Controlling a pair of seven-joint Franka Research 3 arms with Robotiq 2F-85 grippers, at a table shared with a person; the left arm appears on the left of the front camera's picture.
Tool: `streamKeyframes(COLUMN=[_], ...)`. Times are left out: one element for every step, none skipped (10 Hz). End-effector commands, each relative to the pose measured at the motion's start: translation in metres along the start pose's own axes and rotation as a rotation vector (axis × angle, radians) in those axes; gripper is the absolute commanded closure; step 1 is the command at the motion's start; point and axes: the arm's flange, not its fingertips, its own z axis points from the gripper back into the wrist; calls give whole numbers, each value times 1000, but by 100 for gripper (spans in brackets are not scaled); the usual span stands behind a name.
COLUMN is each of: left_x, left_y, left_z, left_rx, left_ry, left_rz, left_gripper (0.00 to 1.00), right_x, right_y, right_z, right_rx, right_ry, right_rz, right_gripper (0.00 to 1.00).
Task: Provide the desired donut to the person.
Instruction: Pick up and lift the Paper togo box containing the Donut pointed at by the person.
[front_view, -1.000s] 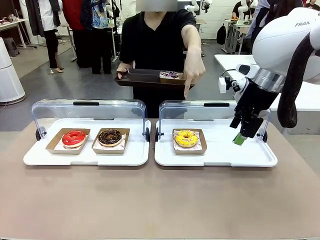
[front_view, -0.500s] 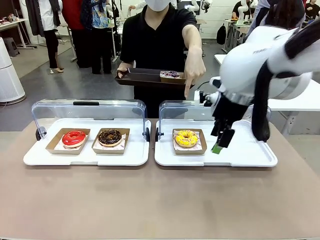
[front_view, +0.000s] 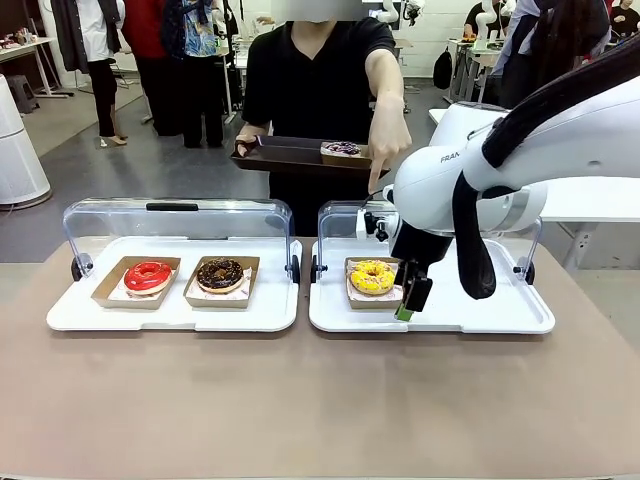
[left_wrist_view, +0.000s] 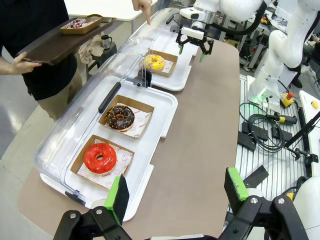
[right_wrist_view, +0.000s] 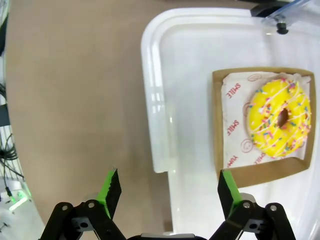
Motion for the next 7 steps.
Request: streamKeyframes(left_x=[1, 1, 1, 1, 1, 1, 1], left_y=[-1, -1, -1, -1, -1, -1, -1], left_z=[0, 0, 0, 0, 0, 0, 0], left_rx=[-1, -1, -1, -1, -1, -1, -1], left_ry=[-5, -5, -5, -5, -5, -5, -5], left_rz=[-3, -3, -3, -3, -3, -3, -3], left_gripper=[0, 0, 0, 0, 0, 0, 0], right_x=[4, 7, 1, 1, 1, 1, 1], right_y=[-14, -16, -7, -7, -7, -7, -7], right_z=[1, -1, -1, -1, -1, -1, -1], right_rx=[-17, -10, -3, -3, -3, -3, -3], right_ry=[26, 62, 2, 2, 2, 2, 2], right_rz=[-1, -34, 1, 1, 1, 1, 1], right_gripper=[0, 0, 0, 0, 0, 0, 0])
